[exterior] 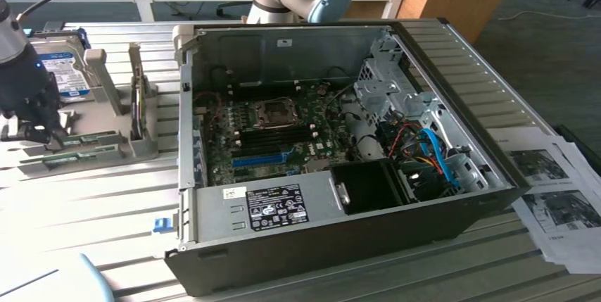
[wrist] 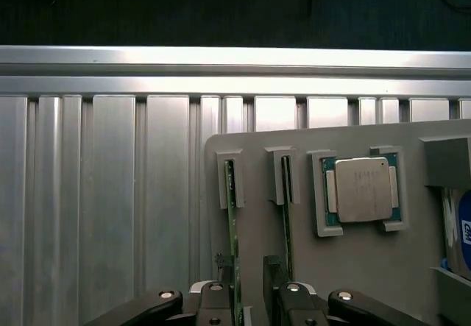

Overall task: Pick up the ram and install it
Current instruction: 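Pick up the ram and move it above insertion slot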

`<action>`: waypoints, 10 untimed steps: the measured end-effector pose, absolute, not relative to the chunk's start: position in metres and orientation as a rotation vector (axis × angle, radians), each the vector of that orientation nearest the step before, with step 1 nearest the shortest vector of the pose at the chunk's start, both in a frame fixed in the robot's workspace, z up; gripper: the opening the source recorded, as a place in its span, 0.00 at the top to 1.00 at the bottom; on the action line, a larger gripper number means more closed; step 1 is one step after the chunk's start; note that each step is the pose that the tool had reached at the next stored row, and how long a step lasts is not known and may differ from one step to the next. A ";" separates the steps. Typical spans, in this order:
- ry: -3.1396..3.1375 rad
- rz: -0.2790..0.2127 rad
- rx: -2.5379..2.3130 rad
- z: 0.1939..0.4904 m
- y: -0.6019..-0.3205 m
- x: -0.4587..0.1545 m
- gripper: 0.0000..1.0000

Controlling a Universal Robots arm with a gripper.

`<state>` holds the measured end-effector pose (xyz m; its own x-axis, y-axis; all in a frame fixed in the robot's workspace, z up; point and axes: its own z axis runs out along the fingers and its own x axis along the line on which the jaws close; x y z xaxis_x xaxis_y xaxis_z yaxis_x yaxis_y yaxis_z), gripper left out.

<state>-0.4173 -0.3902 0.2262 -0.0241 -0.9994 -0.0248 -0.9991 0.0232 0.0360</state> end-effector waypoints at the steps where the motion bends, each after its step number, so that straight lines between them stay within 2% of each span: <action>1: -2.242 -0.068 2.189 0.226 -0.390 -0.417 0.71; 10: -2.242 -0.068 2.189 0.226 -0.390 -0.413 0.71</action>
<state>-0.4126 -0.3902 0.2262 -0.0241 -0.9994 -0.0247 -0.9991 0.0232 0.0361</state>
